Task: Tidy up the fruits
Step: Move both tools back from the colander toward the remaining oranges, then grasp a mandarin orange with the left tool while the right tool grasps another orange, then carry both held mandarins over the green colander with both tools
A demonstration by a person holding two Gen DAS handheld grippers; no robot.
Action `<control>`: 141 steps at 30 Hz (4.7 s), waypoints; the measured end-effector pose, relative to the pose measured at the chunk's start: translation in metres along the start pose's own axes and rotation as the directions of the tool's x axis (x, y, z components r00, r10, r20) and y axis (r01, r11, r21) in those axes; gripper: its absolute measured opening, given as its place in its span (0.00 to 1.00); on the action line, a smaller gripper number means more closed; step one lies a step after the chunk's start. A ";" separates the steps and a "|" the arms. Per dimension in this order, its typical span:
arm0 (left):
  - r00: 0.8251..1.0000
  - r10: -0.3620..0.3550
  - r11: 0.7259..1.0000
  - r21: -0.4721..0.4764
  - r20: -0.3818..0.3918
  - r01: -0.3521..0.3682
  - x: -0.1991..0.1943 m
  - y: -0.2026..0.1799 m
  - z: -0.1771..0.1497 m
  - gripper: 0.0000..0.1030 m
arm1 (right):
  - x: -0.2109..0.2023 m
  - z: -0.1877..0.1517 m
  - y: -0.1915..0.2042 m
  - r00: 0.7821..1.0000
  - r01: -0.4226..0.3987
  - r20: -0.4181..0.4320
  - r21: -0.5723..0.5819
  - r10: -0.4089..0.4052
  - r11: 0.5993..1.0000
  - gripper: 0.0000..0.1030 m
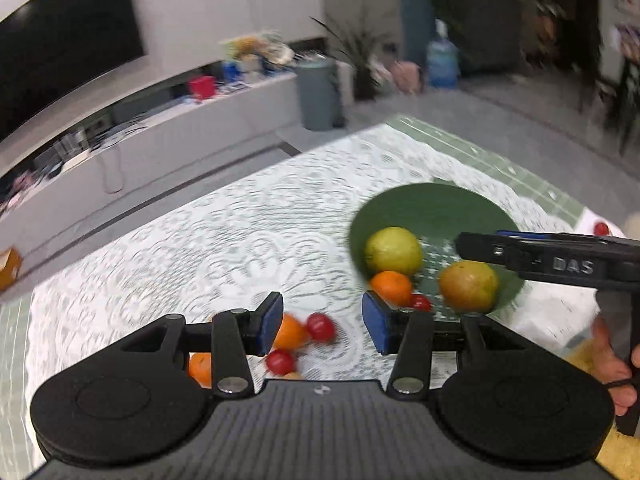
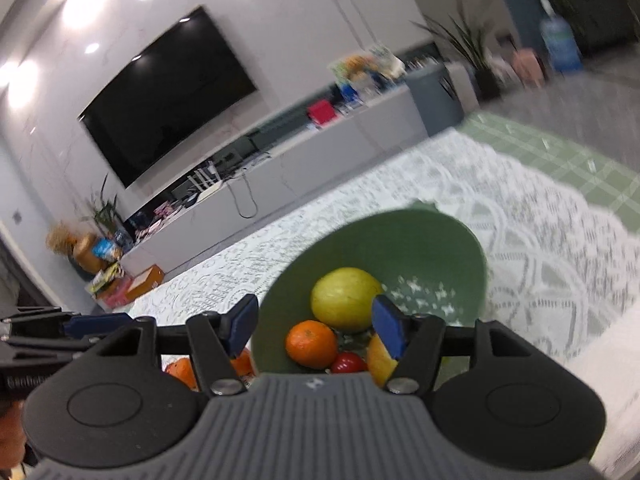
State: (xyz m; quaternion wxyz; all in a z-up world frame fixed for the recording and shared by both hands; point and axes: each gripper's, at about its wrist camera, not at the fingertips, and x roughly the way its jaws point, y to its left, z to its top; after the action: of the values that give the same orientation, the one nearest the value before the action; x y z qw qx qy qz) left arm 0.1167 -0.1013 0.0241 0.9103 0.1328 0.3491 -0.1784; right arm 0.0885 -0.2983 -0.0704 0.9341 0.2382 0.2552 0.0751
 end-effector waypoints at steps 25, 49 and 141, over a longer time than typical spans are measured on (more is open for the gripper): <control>0.995 0.068 0.968 -0.246 0.068 -0.050 0.012 0.084 -0.081 0.52 | 0.039 -0.083 0.134 0.988 -0.114 -0.147 -0.543 0.039 0.832 0.51; 0.992 0.006 0.938 -0.344 0.123 0.038 0.048 0.135 -0.081 0.49 | 0.149 -0.077 0.165 0.984 0.047 -0.095 -0.686 -0.153 0.727 0.37; 0.975 0.030 0.931 -0.361 0.219 0.053 -0.004 0.110 -0.088 0.42 | 0.091 -0.069 0.152 0.998 0.037 -0.021 -0.623 -0.064 0.781 0.37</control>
State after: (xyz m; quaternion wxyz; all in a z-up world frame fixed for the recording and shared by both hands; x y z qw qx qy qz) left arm 0.1080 0.0306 -0.0239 0.9511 -0.0609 0.2737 -0.1297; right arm 0.1286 -0.1135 -0.0890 0.9566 -0.0914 0.2414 0.1351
